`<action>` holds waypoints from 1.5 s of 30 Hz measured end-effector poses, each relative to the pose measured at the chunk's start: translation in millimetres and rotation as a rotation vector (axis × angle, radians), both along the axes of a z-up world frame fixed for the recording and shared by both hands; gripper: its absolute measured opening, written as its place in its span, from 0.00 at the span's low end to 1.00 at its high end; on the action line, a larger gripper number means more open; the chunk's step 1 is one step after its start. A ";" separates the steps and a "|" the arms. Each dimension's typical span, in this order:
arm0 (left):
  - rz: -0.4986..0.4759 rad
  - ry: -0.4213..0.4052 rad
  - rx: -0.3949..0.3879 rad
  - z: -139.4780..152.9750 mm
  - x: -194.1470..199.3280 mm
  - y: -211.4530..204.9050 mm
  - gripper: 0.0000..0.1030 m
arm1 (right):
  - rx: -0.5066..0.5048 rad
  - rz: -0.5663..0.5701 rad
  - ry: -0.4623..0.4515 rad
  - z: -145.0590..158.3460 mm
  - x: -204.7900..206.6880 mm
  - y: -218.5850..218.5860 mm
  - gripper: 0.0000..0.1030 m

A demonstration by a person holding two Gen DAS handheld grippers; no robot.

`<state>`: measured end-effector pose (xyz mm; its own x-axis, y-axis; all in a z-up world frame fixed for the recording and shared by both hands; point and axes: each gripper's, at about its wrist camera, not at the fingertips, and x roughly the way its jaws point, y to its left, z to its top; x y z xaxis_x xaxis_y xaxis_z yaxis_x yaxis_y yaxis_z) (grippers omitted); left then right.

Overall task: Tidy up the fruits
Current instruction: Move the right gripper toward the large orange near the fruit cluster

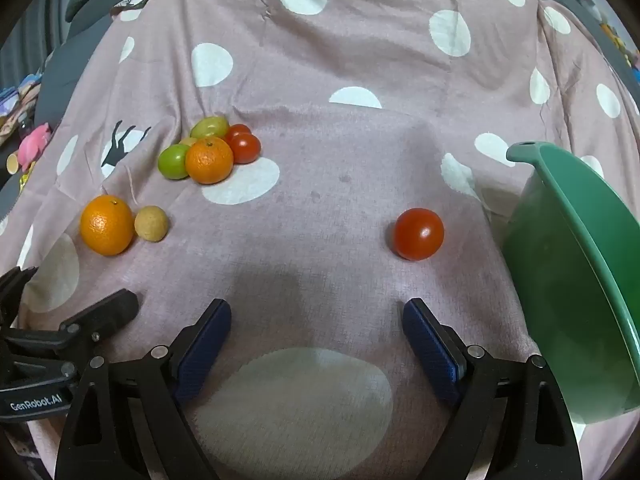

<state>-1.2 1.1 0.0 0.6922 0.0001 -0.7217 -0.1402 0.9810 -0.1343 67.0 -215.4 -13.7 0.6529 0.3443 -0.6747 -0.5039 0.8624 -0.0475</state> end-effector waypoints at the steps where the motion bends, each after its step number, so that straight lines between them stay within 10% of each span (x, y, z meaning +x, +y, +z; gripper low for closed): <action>1: 0.003 -0.004 -0.001 0.2 -1.0 0.9 0.89 | 0.002 0.001 0.000 -0.1 0.1 -0.2 0.85; 7: 0.080 -0.035 0.009 6.4 -16.9 10.1 0.65 | 0.008 -0.003 0.000 0.2 -1.3 -1.1 0.85; 31: 0.028 -0.062 -0.260 76.1 -37.8 21.1 0.52 | 0.239 0.081 0.009 42.5 -34.3 -18.7 0.73; 45: -0.020 -0.128 -0.185 83.9 -46.9 10.4 0.33 | 0.241 0.073 0.027 40.3 -36.8 -11.3 0.64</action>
